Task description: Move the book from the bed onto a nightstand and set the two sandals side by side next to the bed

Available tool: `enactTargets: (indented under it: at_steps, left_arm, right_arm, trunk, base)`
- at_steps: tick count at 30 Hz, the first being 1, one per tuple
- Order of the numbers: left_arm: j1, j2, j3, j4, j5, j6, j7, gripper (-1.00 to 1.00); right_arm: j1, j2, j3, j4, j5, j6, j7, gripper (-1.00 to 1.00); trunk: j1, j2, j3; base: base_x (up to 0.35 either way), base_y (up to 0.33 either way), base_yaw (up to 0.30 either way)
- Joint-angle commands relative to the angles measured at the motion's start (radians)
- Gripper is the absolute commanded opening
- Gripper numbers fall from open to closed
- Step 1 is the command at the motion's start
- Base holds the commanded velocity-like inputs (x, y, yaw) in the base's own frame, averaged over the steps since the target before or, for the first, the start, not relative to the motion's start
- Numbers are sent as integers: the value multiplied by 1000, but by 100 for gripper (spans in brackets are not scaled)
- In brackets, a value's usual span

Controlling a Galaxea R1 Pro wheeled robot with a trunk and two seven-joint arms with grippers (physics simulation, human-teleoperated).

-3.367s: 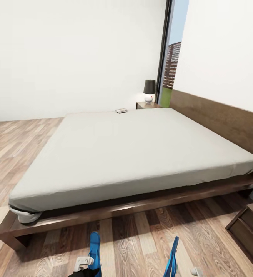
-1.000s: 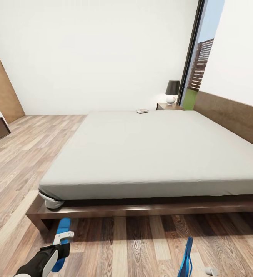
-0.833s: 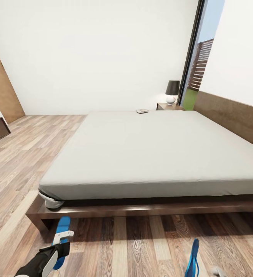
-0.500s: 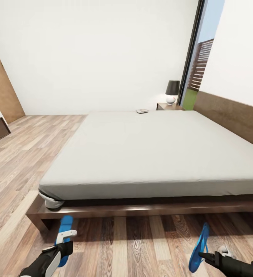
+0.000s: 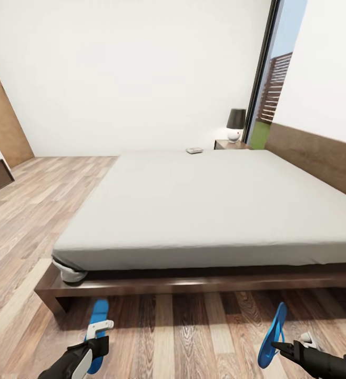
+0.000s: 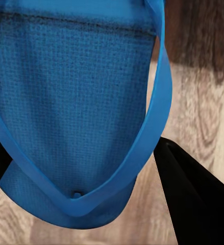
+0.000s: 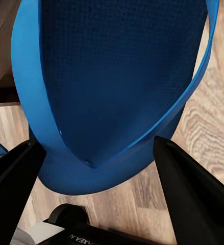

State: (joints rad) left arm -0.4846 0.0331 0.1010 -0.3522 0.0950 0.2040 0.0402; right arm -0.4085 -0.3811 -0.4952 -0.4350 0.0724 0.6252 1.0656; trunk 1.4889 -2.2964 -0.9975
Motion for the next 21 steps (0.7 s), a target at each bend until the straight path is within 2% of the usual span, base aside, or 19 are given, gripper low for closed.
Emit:
enactTargets:
  at_steps: [1,16,21]
  left_arm:
    - [0,-2,0,-2,8,6,1,-100]
    - [0,-11,0,-1,8,5,1,-100]
    - [0,-11,0,-1,8,3,1,-100]
  right_arm:
    - [-1,1,-8,-1,6,8,6,-100]
    - [-1,0,-8,-1,5,9,7,-100]
    - [-1,-1,-9,-2,6,70,10,-100]
  trunk:
    - [4,-8,-4]
    - [61,-113,-51]
    - [80,-148,-67]
  base:
    - [0,0,0]
    - [0,0,0]
    - [0,0,0]
